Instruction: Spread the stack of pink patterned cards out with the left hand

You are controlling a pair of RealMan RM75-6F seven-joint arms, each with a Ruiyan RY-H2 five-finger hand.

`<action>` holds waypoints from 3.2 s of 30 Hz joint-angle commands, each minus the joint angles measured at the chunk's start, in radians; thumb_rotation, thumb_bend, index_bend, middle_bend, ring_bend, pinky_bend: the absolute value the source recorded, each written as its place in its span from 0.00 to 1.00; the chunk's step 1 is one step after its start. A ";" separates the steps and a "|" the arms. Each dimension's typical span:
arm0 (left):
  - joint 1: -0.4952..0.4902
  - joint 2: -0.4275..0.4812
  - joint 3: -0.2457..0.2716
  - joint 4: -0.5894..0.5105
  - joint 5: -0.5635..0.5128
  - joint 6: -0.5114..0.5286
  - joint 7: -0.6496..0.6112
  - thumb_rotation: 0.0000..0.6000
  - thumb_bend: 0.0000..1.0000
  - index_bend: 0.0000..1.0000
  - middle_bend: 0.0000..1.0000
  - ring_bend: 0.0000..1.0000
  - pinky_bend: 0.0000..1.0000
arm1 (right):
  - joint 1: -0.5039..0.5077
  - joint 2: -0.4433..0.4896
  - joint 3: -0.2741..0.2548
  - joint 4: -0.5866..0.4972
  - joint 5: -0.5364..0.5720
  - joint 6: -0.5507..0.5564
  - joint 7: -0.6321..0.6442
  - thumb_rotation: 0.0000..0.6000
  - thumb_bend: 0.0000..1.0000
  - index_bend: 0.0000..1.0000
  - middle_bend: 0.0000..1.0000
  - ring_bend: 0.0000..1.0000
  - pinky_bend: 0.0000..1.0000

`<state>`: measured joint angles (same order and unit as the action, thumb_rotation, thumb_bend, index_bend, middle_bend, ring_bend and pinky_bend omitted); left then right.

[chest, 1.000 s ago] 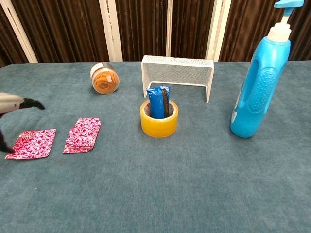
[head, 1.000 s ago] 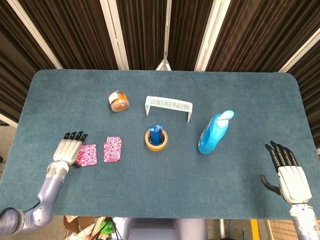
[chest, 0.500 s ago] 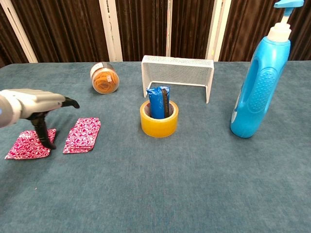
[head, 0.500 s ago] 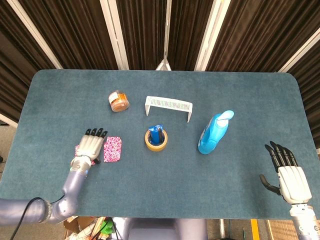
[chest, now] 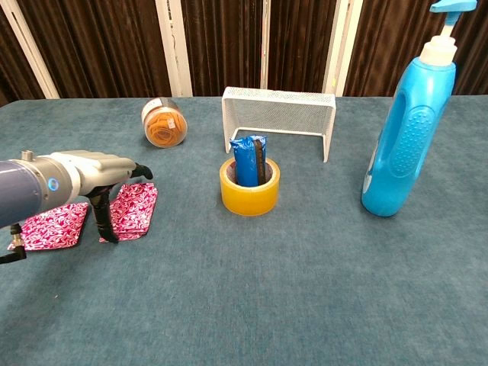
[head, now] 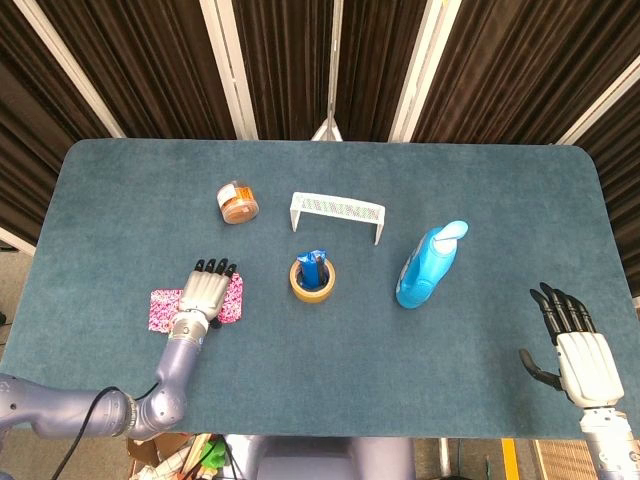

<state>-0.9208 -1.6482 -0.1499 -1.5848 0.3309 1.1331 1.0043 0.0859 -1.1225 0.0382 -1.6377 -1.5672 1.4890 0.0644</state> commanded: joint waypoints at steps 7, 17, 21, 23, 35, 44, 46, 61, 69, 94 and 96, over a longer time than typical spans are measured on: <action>0.001 -0.027 0.005 0.019 0.033 0.002 -0.033 1.00 0.42 0.51 0.00 0.00 0.00 | 0.001 0.003 0.000 -0.004 0.001 -0.002 0.004 1.00 0.36 0.00 0.00 0.00 0.09; 0.041 0.047 0.014 -0.078 0.138 0.032 -0.113 1.00 0.42 0.55 0.00 0.00 0.00 | 0.000 0.001 -0.001 -0.002 -0.002 0.000 0.004 1.00 0.36 0.00 0.00 0.00 0.09; 0.056 0.097 0.017 -0.149 0.174 0.043 -0.136 1.00 0.42 0.55 0.00 0.00 0.00 | -0.001 0.000 -0.001 -0.002 -0.002 0.001 -0.001 1.00 0.36 0.00 0.00 0.00 0.09; 0.061 0.119 0.027 -0.183 0.192 0.047 -0.138 1.00 0.42 0.55 0.00 0.00 0.00 | -0.001 -0.001 -0.001 -0.002 -0.001 0.001 -0.002 1.00 0.36 0.00 0.00 0.00 0.09; 0.053 0.114 0.105 -0.285 0.278 0.002 -0.123 1.00 0.42 0.53 0.00 0.00 0.00 | -0.001 -0.002 0.002 -0.001 0.001 0.005 -0.005 1.00 0.36 0.00 0.00 0.00 0.09; 0.002 0.046 0.127 -0.195 0.352 -0.071 -0.094 1.00 0.42 0.47 0.00 0.00 0.00 | -0.003 -0.004 0.003 0.004 0.000 0.010 -0.004 1.00 0.36 0.00 0.00 0.00 0.09; -0.008 0.032 0.122 -0.176 0.350 -0.080 -0.092 1.00 0.41 0.44 0.00 0.00 0.00 | -0.003 -0.004 0.004 0.004 0.000 0.010 -0.003 1.00 0.36 0.00 0.00 0.00 0.09; -0.097 -0.033 0.097 -0.128 0.217 -0.099 -0.013 1.00 0.21 0.00 0.00 0.00 0.00 | -0.002 -0.003 0.003 0.004 -0.002 0.010 0.004 1.00 0.36 0.00 0.00 0.00 0.09; -0.101 -0.030 0.107 -0.143 0.231 -0.073 -0.019 1.00 0.21 0.00 0.00 0.00 0.00 | -0.003 -0.002 0.003 0.005 -0.005 0.012 0.005 1.00 0.36 0.00 0.00 0.00 0.09; -0.011 0.342 0.322 -0.325 0.466 -0.168 -0.142 1.00 0.55 0.00 0.00 0.00 0.00 | -0.004 -0.006 0.003 0.004 -0.006 0.015 -0.006 1.00 0.36 0.00 0.00 0.00 0.09; -0.001 0.350 0.336 -0.328 0.501 -0.172 -0.153 1.00 0.55 0.00 0.00 0.00 0.00 | -0.004 -0.007 0.003 0.005 -0.006 0.015 -0.006 1.00 0.36 0.00 0.00 0.00 0.09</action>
<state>-0.9359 -1.3162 0.1638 -1.9062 0.7980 0.9727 0.8673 0.0819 -1.1290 0.0413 -1.6330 -1.5732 1.5050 0.0581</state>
